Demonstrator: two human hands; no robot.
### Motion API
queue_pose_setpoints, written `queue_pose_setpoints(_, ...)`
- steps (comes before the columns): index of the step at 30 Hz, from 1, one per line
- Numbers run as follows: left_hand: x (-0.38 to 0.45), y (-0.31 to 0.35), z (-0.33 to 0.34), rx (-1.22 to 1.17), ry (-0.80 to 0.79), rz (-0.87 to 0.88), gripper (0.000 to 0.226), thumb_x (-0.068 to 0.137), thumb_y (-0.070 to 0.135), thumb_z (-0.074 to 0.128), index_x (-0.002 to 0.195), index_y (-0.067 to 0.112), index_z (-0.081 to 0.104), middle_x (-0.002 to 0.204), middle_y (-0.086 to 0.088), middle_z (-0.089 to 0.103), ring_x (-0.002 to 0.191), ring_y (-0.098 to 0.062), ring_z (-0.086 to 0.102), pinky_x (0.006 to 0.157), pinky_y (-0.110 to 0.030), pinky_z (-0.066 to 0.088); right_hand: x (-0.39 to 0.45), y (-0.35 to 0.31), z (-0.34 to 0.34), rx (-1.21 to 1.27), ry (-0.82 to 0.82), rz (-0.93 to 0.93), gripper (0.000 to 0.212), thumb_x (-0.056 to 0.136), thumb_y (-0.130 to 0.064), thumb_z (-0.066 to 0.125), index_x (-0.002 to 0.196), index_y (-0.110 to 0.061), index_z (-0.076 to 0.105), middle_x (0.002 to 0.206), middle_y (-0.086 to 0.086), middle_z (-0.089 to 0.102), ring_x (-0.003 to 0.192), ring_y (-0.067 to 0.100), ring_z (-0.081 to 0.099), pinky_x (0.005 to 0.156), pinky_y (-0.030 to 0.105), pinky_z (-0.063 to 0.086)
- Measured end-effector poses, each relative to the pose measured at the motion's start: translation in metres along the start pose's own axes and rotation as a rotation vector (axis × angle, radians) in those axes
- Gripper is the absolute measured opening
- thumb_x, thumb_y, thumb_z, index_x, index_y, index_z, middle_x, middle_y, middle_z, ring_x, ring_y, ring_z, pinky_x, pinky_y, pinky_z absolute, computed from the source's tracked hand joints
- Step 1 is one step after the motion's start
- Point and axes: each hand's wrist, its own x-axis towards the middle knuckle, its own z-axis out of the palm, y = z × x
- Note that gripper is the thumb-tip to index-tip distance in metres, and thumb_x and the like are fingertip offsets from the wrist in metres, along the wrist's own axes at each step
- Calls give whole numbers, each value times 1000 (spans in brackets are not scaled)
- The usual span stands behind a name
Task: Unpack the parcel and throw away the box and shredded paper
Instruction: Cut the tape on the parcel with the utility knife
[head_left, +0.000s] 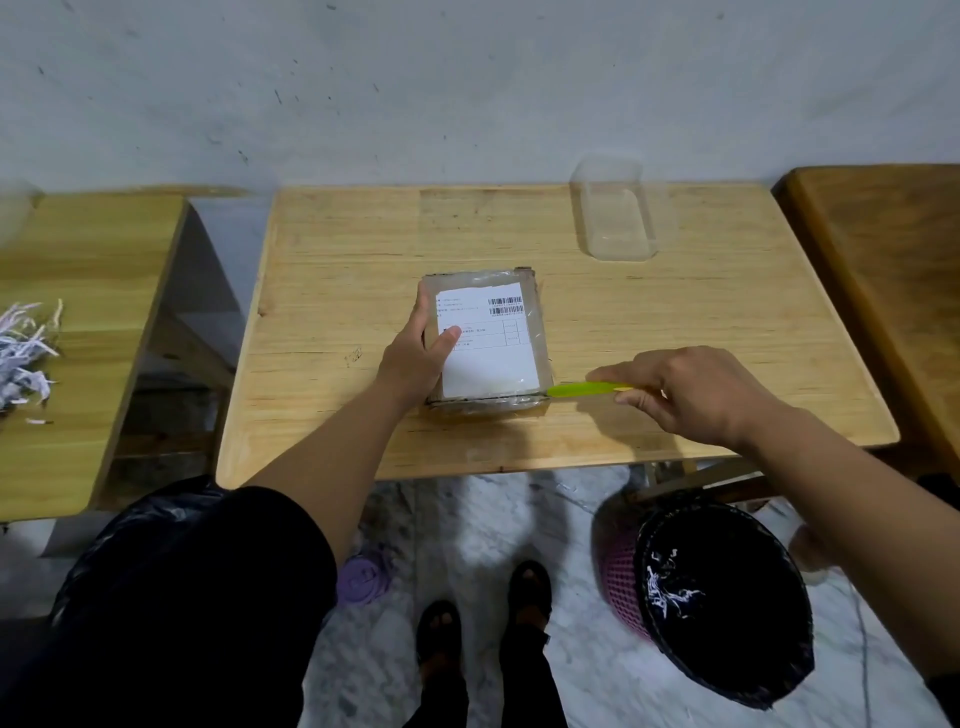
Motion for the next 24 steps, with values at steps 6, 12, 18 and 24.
queue_pose_setpoints(6, 0, 1, 3, -24, 17, -12, 70, 93, 39, 44, 146, 37, -2, 156, 8, 18, 141, -21, 25, 111, -34, 27, -9, 5, -2, 423, 46, 191, 31, 88, -36, 57, 119, -36, 61, 113, -11, 69, 100, 12, 63, 82, 26, 47)
queue_pose_setpoints(12, -1, 3, 4, -10, 29, -20, 69, 94, 38, 43, 146, 37, -2, 157, 9, 15, 143, -21, 21, 110, -33, 25, 13, -25, 15, 1046, 432, 421, 12, 88, -30, 60, 92, -22, 69, 50, -10, 50, 44, 0, 42, 49, 14, 37)
queue_pose_setpoints(18, -2, 5, 3, 2, 14, -22, 70, 93, 41, 44, 146, 39, -3, 155, 10, 19, 139, -22, 30, 110, -43, 32, 45, -56, 47, 1413, 564, 591, 20, 94, -19, 52, 111, -18, 63, 54, 0, 42, 35, 3, 33, 34, 14, 28)
queue_pose_setpoints(24, -3, 4, 3, 12, 16, -27, 71, 93, 43, 44, 145, 41, -4, 107, 25, 49, 115, -19, 49, 102, -45, 42, 58, -64, 63, 1513, 497, 577, 27, 96, -10, 40, 113, -19, 60, 56, -3, 43, 42, 8, 34, 40, 18, 29)
